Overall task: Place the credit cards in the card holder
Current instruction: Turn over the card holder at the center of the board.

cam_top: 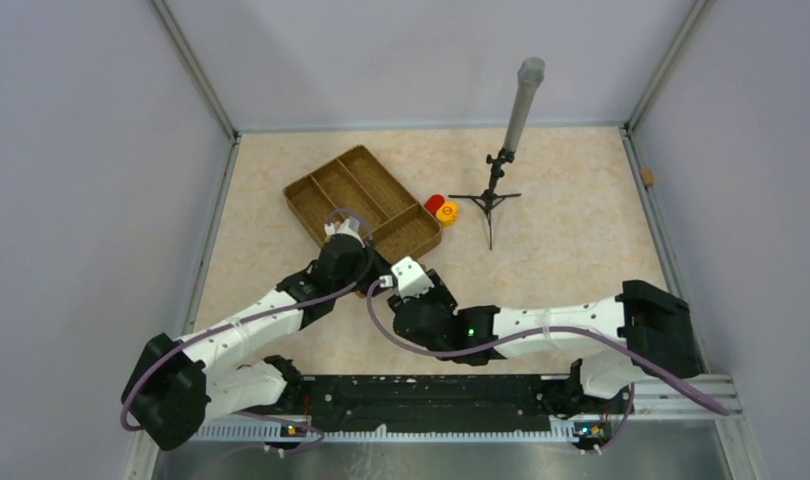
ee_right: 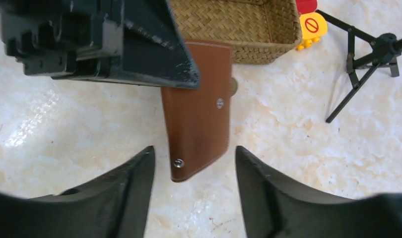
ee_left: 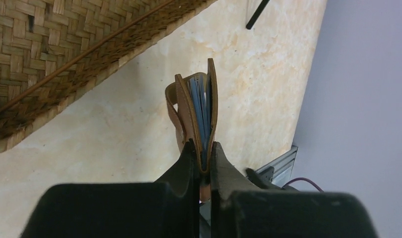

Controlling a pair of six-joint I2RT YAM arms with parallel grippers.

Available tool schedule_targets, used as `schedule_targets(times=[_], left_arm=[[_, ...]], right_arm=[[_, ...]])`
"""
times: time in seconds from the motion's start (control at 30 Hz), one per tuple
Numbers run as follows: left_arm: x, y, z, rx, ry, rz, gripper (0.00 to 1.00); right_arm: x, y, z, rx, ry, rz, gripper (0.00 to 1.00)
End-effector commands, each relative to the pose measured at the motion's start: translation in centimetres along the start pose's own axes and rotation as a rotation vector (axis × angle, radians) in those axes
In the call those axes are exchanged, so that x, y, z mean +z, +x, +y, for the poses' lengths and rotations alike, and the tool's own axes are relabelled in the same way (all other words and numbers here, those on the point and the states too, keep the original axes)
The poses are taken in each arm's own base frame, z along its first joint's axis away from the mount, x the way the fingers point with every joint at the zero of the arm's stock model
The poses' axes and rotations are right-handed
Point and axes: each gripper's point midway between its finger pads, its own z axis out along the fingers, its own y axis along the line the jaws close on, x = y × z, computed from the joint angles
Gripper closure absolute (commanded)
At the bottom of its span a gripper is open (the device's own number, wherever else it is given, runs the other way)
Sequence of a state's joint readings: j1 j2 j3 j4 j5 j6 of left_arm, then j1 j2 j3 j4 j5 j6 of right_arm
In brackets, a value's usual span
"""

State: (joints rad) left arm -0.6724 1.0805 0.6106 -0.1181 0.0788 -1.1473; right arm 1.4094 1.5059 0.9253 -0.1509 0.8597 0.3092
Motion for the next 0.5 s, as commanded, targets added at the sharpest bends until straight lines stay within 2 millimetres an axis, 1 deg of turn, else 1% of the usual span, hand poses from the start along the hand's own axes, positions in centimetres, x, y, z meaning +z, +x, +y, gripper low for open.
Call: schedule_targets(times=[0.0,0.03,0.1,0.13,0.17,0.23,0.3,0.37,0.43,0.47], left_arm=[[0.8,0.7,-2.1,0.025,0.202,0.010,1.00],[0.8,1.3,-1.9,0.023,0.242,0.026,1.00],[0.8,2.2,-1.6,0.030,0.290,0.047,1.00],[0.8,2.6,-1.3,0.038,0.305,0.064,1.00],[0.7,3.3,-1.0,0.045,0.320,0.086,1.00],[0.2,4.4,-1.3,0.047,0.396,0.127,1.00],[-0.2,5.2,-1.2,0.044,0.440,0.159,1.00],[-0.5,5.7,-0.6,0.039,0.463,0.171,1.00],[-0.4,6.3,1.1,0.027,0.419,0.187,1.00],[-0.1,6.6,2.5,0.012,0.366,0.200,1.00]], right_arm=[[-3.2,-2.0,-2.0,0.097,-0.022,-0.011,0.37],[-3.6,-1.6,-2.5,0.110,-0.041,0.004,0.35],[-4.0,-0.6,-3.6,0.158,-0.087,0.044,0.33],[-4.4,-0.5,-4.0,0.201,-0.139,0.054,0.33],[-4.3,-0.1,-4.4,0.235,-0.177,0.071,0.33],[-3.8,0.6,-5.8,0.315,-0.213,0.092,0.33],[-3.3,1.3,-6.5,0.380,-0.257,0.106,0.33],[-2.7,1.8,-6.7,0.452,-0.298,0.118,0.33],[-2.1,2.8,-6.3,0.492,-0.352,0.146,0.33],[-1.8,3.2,-5.9,0.499,-0.377,0.154,0.33]])
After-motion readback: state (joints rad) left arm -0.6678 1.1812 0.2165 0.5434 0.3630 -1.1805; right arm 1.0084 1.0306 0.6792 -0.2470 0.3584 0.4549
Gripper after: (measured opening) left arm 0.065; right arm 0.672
